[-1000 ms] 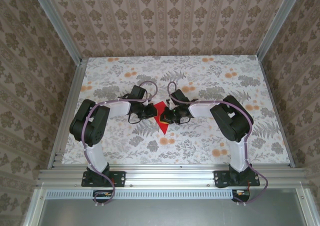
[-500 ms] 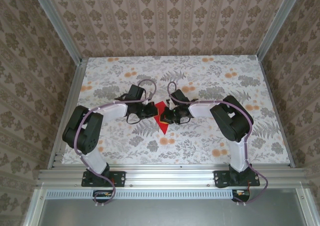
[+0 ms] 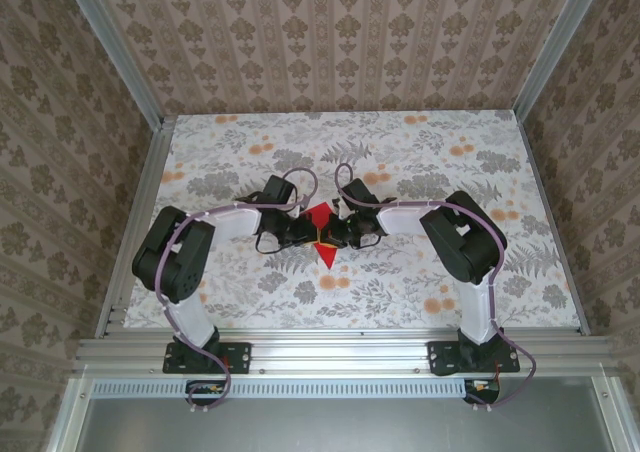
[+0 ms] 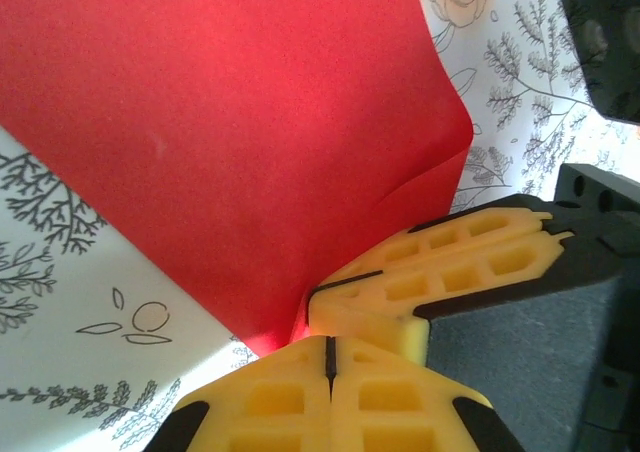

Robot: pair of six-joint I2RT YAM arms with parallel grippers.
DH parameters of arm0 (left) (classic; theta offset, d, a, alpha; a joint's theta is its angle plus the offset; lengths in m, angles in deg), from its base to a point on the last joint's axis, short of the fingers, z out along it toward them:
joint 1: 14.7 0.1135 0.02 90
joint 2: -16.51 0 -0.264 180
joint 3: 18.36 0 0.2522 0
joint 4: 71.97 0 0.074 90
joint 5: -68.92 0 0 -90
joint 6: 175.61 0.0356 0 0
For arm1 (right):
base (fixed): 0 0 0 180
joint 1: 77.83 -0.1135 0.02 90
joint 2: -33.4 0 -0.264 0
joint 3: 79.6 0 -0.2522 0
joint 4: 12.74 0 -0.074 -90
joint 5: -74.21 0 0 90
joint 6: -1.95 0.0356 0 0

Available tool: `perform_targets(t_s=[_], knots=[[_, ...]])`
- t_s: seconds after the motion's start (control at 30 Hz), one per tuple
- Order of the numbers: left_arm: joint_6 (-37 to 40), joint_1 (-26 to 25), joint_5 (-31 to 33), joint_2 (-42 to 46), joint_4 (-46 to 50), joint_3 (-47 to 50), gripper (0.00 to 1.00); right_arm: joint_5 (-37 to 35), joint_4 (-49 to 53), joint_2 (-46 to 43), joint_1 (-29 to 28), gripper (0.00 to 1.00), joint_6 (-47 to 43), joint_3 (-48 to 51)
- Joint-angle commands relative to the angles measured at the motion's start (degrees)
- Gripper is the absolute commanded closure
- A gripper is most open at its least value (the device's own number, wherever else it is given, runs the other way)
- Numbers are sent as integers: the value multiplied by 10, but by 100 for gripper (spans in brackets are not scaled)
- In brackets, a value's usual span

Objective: Fold a paper plane with a square sheet of paper (pick it up from the middle)
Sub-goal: Third fold the triangle at the center of the table.

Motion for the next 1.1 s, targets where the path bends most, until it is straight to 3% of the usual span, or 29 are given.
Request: perform_targets(t_s=[0.0, 0.43, 1.07], knots=[[-8, -5, -8, -13, 20, 3, 100, -48, 61, 27, -2, 100, -5, 9], [-24, -9, 41, -35, 34, -12, 100, -41, 55, 18, -2, 100, -5, 10], [-16, -26, 123, -70, 138, -53, 100, 18, 23, -59, -1, 100, -10, 29]])
